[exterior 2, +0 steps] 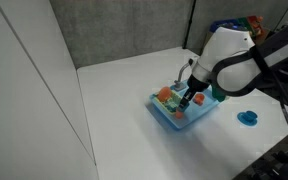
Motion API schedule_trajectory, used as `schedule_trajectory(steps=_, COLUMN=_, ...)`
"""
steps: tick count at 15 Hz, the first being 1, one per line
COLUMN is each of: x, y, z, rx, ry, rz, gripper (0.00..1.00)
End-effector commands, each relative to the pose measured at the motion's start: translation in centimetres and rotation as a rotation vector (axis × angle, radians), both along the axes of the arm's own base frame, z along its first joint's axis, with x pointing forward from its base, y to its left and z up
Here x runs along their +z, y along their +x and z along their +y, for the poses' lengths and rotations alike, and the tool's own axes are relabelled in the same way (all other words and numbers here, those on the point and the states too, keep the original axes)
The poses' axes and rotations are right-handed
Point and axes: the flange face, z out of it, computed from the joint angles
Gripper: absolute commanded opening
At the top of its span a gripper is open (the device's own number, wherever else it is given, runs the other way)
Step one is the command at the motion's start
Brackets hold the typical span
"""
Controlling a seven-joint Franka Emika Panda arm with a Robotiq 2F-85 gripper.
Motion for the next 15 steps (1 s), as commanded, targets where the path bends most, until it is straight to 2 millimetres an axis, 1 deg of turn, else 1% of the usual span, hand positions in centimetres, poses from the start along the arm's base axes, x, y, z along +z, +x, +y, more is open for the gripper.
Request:
schedule_trajectory(steps=1, x=0.0, y=0.6, z=0.3, rx=-0.013, ry=-0.009, rz=0.015, gripper=0.16)
schedule_trajectory(steps=10, x=-0.4, y=0.8, z=0.3, rx=-0.052, ry=-0.036, rz=0.062, gripper=0.16)
schedule_trajectory(steps=15, x=0.1, y=1.8, z=0.5, rx=-0.088, ry=-0.037, rz=0.09, gripper=0.16)
